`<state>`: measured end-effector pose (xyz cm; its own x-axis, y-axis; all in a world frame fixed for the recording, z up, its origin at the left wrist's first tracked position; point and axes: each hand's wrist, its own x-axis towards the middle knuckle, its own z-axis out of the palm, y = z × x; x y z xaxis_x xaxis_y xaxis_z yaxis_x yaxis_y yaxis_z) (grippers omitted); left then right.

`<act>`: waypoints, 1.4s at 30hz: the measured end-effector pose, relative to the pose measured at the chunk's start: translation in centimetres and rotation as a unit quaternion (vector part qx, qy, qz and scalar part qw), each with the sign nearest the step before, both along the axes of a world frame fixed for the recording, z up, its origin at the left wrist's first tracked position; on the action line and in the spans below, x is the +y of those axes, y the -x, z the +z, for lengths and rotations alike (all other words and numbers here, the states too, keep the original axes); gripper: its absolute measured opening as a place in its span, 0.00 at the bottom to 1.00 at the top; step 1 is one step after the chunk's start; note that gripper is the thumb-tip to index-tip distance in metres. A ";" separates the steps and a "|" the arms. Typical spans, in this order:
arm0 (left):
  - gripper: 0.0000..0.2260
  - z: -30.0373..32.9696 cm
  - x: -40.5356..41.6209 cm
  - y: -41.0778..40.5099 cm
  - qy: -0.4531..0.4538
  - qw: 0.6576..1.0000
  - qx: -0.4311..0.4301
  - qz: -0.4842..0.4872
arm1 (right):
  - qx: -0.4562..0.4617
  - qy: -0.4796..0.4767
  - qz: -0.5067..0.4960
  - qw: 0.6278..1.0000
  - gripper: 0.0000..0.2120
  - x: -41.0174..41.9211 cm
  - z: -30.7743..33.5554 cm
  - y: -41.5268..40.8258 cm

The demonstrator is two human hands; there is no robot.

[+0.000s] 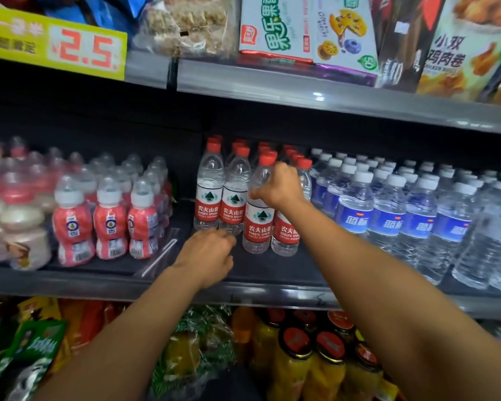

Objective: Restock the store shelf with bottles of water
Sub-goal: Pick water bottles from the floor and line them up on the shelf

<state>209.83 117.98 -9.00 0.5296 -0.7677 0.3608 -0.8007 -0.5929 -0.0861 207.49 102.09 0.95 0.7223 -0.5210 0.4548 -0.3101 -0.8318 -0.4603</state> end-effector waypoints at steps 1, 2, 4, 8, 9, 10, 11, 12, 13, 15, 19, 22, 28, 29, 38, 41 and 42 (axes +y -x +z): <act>0.17 -0.1 -0.1 -0.1 0.003 1.000 0.001 -0.003 | 0.005 0.002 -0.006 1.000 0.21 0.0 0.1 -0.2; 0.16 -0.2 -0.1 -0.2 0.005 1.000 0.002 -0.005 | 0.010 0.005 -0.011 1.000 0.21 0.0 0.2 -0.4; 0.16 -0.5 -0.2 -0.3 0.007 1.000 0.000 -0.010 | 0.017 0.014 -0.022 1.000 0.21 0.0 0.5 -0.7; 0.16 -0.8 -0.1 -0.3 -0.003 1.000 0.006 -0.008 | 0.021 0.026 -0.038 0.999 0.20 0.0 0.4 -1.3; 0.16 -0.9 -0.1 -0.4 -0.006 1.000 0.008 -0.007 | 0.017 0.032 -0.040 0.999 0.20 0.1 0.3 -1.3; 0.16 -1.0 0.0 -0.4 -0.009 1.000 0.010 -0.005 | 0.013 0.037 -0.042 0.998 0.21 0.1 0.3 -1.3; 0.16 -1.1 0.1 -0.3 -0.011 1.000 0.013 -0.002 | 0.010 0.040 -0.042 0.998 0.21 0.1 0.2 -1.2; 0.16 -1.2 0.3 -0.3 -0.012 1.000 0.016 0.000 | 0.010 0.039 -0.039 0.998 0.21 0.1 0.1 -1.1; 0.16 -1.3 0.4 -0.2 -0.014 1.000 0.017 0.002 | 0.010 0.036 -0.035 0.999 0.19 0.1 0.1 -0.9; 0.16 -1.2 0.7 0.3 -0.019 1.000 0.017 0.005 | 0.005 0.037 -0.024 0.999 0.16 0.1 0.1 -0.5; 0.16 -0.7 1.4 1.2 -0.021 1.000 0.010 0.012 | -0.021 0.064 -0.004 0.998 0.13 0.1 0.2 1.0; 0.16 -0.2 2.1 2.4 -0.025 1.000 0.003 0.016 | 0.004 0.115 0.020 0.993 0.17 0.6 0.1 3.0; 0.15 0.1 3.8 5.7 -0.031 0.999 -0.001 0.018 | 0.100 0.236 0.065 0.965 0.19 2.3 -2.6 8.4; 0.15 0.0 4.1 6.4 -0.032 0.999 0.000 0.018 | 0.110 0.244 0.071 0.961 0.18 2.6 -3.5 9.4; 0.13 -4.7 6.7 12.8 -0.081 0.996 0.022 0.015 | 0.177 0.217 0.126 0.952 0.16 6.2 -13.9 18.8; 0.15 -8.3 7.3 15.2 -0.110 0.993 0.042 0.016 | 0.224 0.199 0.130 0.945 0.15 7.9 -18.8 21.4; 0.15 -9.8 7.5 15.8 -0.118 0.992 0.050 0.014 | 0.243 0.185 0.133 0.943 0.15 8.5 -20.6 22.3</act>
<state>194.02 125.47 -18.77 0.5763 -0.8089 0.1165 -0.7956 -0.5879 -0.1463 185.22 110.60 -19.61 0.9751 -0.1623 0.1509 -0.1670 -0.9858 0.0190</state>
